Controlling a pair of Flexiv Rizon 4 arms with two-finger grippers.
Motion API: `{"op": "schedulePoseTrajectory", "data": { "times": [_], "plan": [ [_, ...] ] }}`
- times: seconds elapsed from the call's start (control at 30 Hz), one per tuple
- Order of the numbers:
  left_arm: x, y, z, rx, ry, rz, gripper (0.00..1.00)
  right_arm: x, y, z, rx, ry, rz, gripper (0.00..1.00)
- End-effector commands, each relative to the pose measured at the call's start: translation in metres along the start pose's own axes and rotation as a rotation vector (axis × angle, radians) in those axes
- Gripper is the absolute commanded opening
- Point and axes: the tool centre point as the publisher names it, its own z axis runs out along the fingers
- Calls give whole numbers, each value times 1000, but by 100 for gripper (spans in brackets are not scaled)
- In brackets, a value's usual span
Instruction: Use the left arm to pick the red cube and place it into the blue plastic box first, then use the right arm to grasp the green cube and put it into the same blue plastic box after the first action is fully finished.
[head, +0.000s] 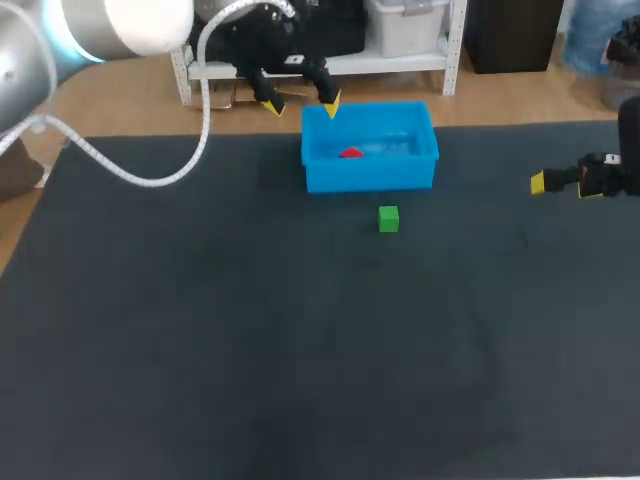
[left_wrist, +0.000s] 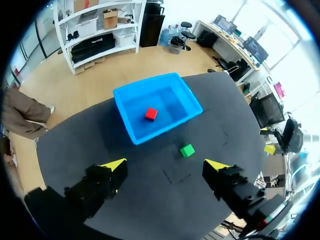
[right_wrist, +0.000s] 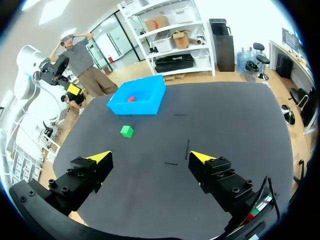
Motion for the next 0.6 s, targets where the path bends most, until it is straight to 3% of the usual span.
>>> {"op": "schedulePoseTrajectory", "data": {
  "times": [0.03, 0.6],
  "plan": [
    [15, 2, -1, 27, -352, -4, 100, 0, 0, 0, 1, 1, 0, 100],
    [23, -2, 2, 94, -440, -10, 100, 0, 0, 0, 1, 1, 0, 100]
  ]
}}
